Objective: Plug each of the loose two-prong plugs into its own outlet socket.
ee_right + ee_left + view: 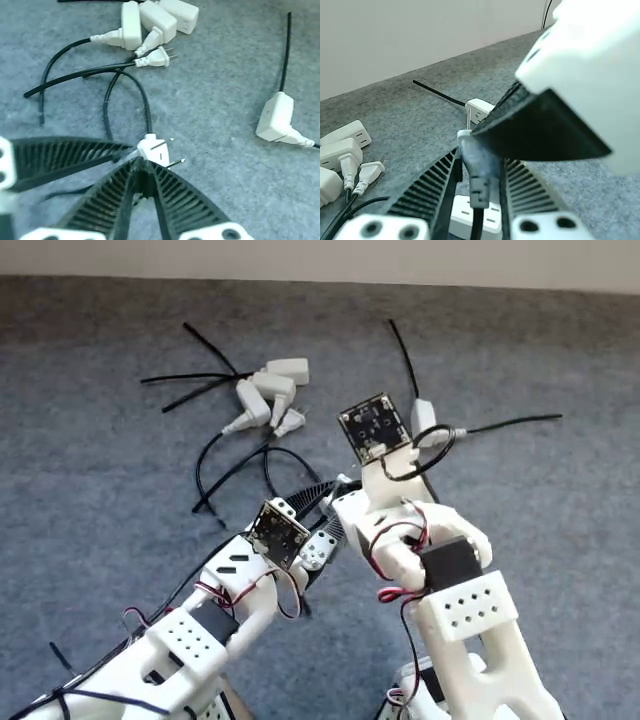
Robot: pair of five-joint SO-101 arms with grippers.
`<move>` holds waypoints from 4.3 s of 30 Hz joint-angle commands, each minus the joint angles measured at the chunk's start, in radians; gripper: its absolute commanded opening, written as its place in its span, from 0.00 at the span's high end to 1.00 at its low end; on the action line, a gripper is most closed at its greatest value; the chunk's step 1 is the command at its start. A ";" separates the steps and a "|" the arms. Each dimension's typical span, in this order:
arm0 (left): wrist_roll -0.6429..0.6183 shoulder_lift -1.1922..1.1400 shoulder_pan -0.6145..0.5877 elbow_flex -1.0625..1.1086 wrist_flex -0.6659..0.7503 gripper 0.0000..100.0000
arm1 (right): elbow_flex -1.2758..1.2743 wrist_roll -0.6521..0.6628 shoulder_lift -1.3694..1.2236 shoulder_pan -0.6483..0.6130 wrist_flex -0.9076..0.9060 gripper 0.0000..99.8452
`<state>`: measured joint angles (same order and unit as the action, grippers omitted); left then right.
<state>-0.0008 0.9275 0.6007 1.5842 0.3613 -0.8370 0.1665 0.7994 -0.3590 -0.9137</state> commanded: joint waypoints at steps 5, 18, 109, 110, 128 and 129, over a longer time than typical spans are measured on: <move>0.002 0.022 0.021 -0.001 0.021 0.99 | -0.082 0.012 0.001 0.122 0.176 0.99; 0.002 0.022 0.012 -0.001 0.017 0.99 | 0.047 0.009 0.012 0.165 0.179 0.99; -0.278 0.012 -0.730 -0.237 -0.595 0.99 | -0.073 -0.052 -0.403 -0.312 0.091 0.78; -0.278 0.012 -0.728 -0.237 -0.595 0.99 | -0.062 -0.052 -0.403 -0.314 0.085 0.78; -0.278 0.012 -0.728 -0.236 -0.595 0.99 | 0.231 -0.405 -0.750 -0.202 0.085 0.96; -0.278 0.012 -0.728 -0.237 -0.595 0.99 | 0.266 -0.451 -0.768 -0.186 0.084 0.97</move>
<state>-0.2770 0.9291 -0.1465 1.3556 -0.2371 -0.7050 -0.1343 0.0629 -0.6030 -0.8431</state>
